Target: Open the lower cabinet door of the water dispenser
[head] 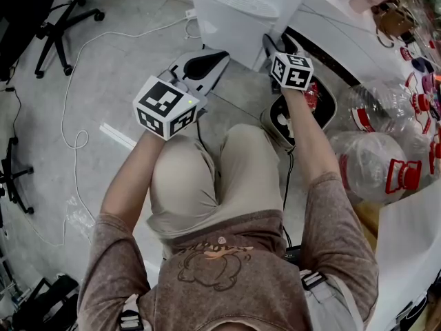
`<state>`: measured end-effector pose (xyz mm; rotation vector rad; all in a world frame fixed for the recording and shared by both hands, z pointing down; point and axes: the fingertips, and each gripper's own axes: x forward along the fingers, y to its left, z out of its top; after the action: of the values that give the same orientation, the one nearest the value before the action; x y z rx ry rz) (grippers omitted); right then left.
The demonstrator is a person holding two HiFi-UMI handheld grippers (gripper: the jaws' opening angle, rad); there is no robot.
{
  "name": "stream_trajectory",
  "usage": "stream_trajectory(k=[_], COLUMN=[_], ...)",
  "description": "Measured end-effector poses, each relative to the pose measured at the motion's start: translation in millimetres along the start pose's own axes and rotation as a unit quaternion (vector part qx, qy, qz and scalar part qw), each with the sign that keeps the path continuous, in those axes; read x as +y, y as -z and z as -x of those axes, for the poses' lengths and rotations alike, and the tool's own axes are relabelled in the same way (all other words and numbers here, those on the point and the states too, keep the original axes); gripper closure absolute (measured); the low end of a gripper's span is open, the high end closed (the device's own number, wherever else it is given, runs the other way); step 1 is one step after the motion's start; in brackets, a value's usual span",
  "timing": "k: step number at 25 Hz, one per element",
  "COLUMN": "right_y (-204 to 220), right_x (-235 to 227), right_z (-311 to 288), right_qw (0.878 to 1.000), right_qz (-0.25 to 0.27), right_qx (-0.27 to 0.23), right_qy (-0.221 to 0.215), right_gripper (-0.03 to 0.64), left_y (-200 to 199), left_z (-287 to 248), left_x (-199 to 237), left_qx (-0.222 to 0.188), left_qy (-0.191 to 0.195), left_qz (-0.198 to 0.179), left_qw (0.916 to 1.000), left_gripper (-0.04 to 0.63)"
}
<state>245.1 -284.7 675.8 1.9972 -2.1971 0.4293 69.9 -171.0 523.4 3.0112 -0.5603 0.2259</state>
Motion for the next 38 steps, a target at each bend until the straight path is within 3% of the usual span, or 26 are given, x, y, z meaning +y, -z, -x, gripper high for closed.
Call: stream_trajectory(k=[17,25,38], right_y=[15,26,36], right_x=[35,66,113], right_z=[27,45,61], right_qw=[0.999,0.995,0.987], right_qz=[0.037,0.074,0.091], right_qx=[-0.005,0.009,0.021], right_qy=[-0.026,-0.067,-0.130], right_gripper=[0.437,0.442,0.454], left_y=[-1,-5,-11], left_z=[10,15,31], left_x=[-1,0,5], left_qx=[-0.001,-0.010,-0.020], left_qy=[-0.017,-0.032,-0.054], left_qz=[0.002,0.016,0.021], left_qw=[0.9998,0.9993,0.9981], left_gripper=[0.583,0.583,0.581])
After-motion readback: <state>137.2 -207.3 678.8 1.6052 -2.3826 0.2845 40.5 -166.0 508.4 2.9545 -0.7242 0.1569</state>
